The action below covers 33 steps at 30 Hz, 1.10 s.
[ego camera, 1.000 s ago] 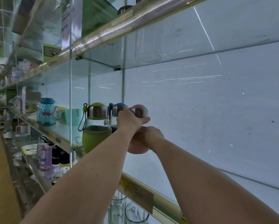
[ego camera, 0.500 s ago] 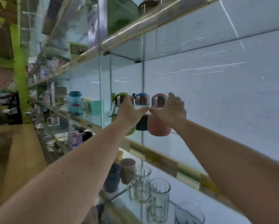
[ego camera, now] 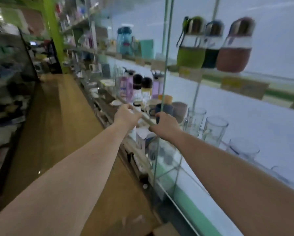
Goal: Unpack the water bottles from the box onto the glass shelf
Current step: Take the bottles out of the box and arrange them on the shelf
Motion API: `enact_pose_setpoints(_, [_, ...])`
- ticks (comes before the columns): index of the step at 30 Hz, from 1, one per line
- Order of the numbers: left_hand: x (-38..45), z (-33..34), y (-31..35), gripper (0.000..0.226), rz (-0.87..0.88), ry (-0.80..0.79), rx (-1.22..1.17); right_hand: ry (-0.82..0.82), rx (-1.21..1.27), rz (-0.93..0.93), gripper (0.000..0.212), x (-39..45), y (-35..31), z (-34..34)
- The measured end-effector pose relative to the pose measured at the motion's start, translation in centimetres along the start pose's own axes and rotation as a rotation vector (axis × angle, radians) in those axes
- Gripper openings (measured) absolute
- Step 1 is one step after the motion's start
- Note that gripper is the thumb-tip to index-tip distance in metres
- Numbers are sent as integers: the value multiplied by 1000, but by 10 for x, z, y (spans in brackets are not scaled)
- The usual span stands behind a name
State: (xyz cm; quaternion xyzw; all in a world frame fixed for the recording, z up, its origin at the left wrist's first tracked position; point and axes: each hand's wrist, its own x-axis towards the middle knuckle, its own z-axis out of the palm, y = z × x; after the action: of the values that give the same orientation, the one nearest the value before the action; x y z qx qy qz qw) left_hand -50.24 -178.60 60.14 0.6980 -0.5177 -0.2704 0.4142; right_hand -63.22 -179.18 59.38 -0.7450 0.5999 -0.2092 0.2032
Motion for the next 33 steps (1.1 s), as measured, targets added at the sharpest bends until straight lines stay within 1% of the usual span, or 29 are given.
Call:
enact_pose_setpoints(2, [-3,6,-34,53,-77,-20,-9,-40,60,75,49,-5,10,38])
enact_pose_setpoints(3, [-6,9,-47,51,-108,-23,-15,-63,85,101,49,-6,15,54])
enact_pose_setpoints(5, [-14,16,-70,47,-156,-16,-24,-103,133,126,37,-8,22,81])
enact_pose_setpoints(8, [-27,31,-107,44,-224,-23,-25,-172,165,118,41,-14,37,115])
enact_pose_setpoints(11, [-44,58,-153,43,-353,-49,-6,-286,119,115,48,-31,66,153])
enact_pose_setpoints(13, [-56,84,-189,44,-452,-74,-12,-394,75,148,53,-44,97,185])
enact_pose_setpoints(17, [-88,144,-271,44,-654,-127,-30,-610,17,276,67,-76,170,258])
enact_pose_setpoints(22, [-129,219,-368,40,-857,-152,-49,-783,-10,404,68,-110,252,341])
enact_pose_setpoints(24, [-138,247,-397,40,-899,-175,-46,-820,-25,433,68,-118,278,370])
enact_pose_setpoints(27, [-144,284,-431,43,-937,-224,-45,-832,-33,471,67,-126,311,406])
enact_pose_setpoints(31, [-141,323,-472,44,-933,-265,-24,-824,-39,559,56,-131,353,454])
enact_pose_setpoints(33, [-137,341,-495,43,-934,-281,-11,-822,-43,612,56,-134,374,481])
